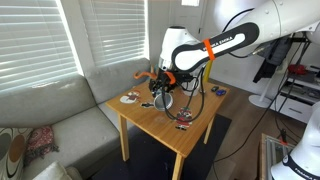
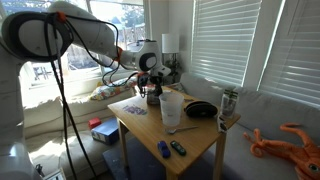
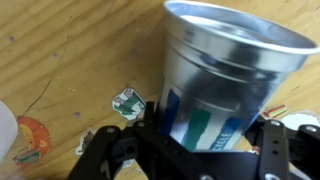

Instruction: Turn the silver cup over, put the plastic cup on top of the silver cup and then put the silver spoon inside the plastic cup

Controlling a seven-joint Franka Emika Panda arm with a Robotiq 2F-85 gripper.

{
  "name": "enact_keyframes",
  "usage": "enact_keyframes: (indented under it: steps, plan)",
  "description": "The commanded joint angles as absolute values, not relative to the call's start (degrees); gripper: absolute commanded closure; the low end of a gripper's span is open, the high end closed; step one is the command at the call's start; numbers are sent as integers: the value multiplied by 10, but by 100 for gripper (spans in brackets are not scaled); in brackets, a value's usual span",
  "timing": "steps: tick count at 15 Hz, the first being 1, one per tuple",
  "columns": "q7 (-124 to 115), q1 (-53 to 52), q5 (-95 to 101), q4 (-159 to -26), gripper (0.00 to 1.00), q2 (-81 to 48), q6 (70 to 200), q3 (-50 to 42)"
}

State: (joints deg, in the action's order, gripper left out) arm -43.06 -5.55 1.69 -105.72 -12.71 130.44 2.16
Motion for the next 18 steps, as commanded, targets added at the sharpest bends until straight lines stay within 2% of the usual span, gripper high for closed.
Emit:
enact_keyframes:
  steps: [1, 9, 12, 18]
  plan:
    - [-461, -83, 78, -1062, 45, -122, 1342, 12]
    - [-635, -138, 355, -1090, 45, -111, 1465, -28]
    - [-730, -174, 493, -1090, 45, -116, 1453, -59]
    - [-898, -157, 691, -1104, 45, -116, 1411, -12]
